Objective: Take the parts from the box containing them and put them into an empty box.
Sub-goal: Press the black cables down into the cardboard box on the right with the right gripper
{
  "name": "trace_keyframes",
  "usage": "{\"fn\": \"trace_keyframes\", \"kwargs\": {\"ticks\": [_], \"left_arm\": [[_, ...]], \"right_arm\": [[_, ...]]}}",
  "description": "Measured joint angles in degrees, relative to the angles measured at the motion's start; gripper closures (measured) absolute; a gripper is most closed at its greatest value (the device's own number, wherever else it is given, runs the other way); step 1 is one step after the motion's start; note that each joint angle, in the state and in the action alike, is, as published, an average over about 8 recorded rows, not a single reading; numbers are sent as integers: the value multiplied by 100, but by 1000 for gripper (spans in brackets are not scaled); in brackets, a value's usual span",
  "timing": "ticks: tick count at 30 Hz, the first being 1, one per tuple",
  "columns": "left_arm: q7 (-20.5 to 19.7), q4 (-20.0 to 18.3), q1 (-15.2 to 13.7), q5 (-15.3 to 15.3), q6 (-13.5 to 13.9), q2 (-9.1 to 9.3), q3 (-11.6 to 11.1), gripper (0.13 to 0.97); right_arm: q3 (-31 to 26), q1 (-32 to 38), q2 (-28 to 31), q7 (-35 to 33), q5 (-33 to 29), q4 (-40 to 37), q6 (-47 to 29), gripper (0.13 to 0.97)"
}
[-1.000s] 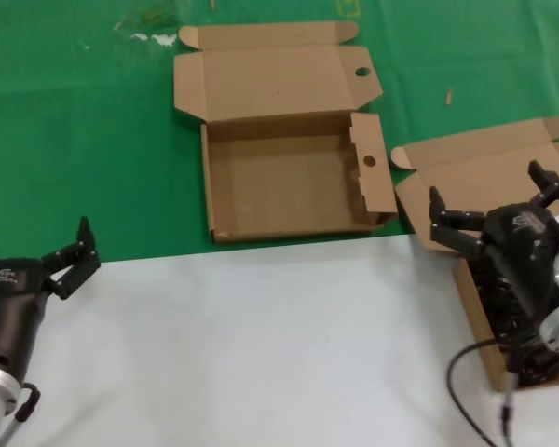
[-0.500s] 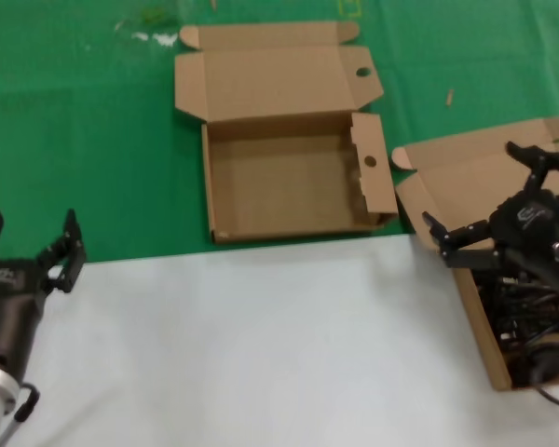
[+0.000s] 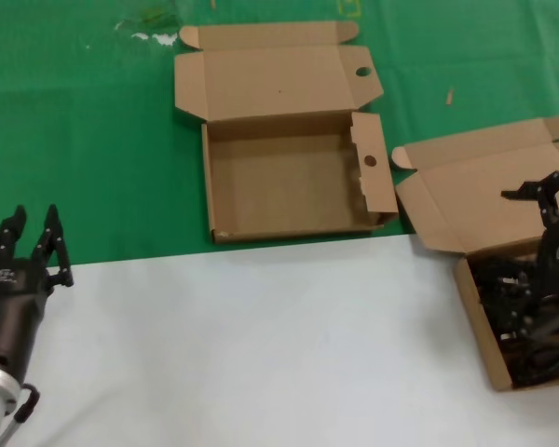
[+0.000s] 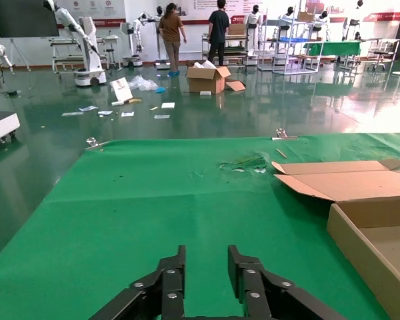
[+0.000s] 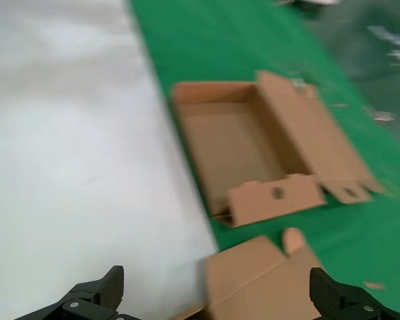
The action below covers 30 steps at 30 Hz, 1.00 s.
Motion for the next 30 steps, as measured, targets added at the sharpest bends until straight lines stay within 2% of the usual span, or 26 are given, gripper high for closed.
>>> {"fn": "trace_keyframes", "kwargs": {"ticks": [7, 14, 23, 30], "left_arm": [[0, 0, 0, 0, 0, 0, 0, 845], [0, 0, 0, 1, 0, 0, 0, 912], [0, 0, 0, 1, 0, 0, 0, 952], [-1, 0, 0, 1, 0, 0, 0, 957]], "right_arm": [[-415, 930, 85, -849, -187, -400, -1337, 129], [-822, 1776, -80, -1370, -645, -838, -2243, 129], [-1084, 2221, -292, -1601, -1021, -1151, -2720, 153], [-1164, 2263, -352, -1633, -1194, -1253, -2830, 232]]}}
